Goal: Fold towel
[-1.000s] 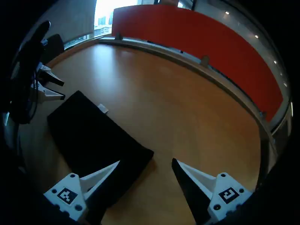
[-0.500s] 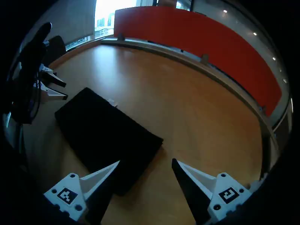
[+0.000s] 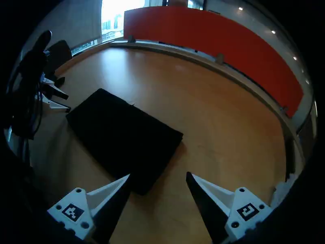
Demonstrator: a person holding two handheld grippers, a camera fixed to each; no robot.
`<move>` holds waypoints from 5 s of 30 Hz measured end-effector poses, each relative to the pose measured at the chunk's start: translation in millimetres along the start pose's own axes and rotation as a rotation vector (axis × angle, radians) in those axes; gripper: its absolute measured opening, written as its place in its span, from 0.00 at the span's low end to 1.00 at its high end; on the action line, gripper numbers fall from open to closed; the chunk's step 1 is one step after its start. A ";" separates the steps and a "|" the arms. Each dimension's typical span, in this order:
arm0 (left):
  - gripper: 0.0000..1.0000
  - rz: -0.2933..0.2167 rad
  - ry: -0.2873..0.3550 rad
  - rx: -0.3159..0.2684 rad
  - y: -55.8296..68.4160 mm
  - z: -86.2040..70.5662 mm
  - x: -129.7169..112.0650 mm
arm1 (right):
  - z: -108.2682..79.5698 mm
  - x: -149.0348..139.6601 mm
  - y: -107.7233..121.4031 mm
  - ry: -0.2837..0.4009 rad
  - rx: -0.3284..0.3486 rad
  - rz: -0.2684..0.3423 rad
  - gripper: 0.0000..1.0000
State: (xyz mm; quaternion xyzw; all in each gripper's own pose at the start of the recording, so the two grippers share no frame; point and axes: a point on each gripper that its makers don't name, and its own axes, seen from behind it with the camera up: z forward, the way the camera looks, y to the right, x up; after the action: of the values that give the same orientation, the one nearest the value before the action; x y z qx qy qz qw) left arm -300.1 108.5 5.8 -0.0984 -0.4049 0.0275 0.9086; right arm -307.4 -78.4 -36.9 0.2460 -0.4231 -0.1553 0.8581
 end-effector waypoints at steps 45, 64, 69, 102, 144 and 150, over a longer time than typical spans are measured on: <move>0.96 -0.225 0.007 0.135 -40.3 -74.6 -63.3 | 3.0 -33.4 -30.9 -0.142 0.223 -0.198 0.54; 0.96 -0.242 -0.001 0.148 -42.6 -78.8 -74.6 | 3.0 -36.9 -29.2 -0.143 0.240 -0.187 0.29; 0.96 -0.245 0.000 0.149 -42.8 -79.0 -74.7 | 3.1 -36.5 -28.1 -0.142 0.236 -0.193 0.13; 0.96 -0.253 0.019 0.155 -47.4 -79.3 -65.2 | -38.9 57.0 -1.1 0.037 0.113 -0.236 0.04; 0.96 -0.278 0.065 0.158 -65.1 -103.2 -55.7 | -17.6 119.7 -105.1 0.081 0.307 -0.448 0.04; 0.96 -0.308 0.068 0.180 -79.0 -114.9 -67.5 | 2.2 110.7 -138.8 0.041 0.378 -0.468 0.05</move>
State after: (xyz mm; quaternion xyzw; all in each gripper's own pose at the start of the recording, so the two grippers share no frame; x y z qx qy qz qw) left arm -262.6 4.3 -102.6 0.0453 -0.3802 -0.0792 0.9204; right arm -251.6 -246.9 -40.7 0.4954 -0.3587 -0.2624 0.7463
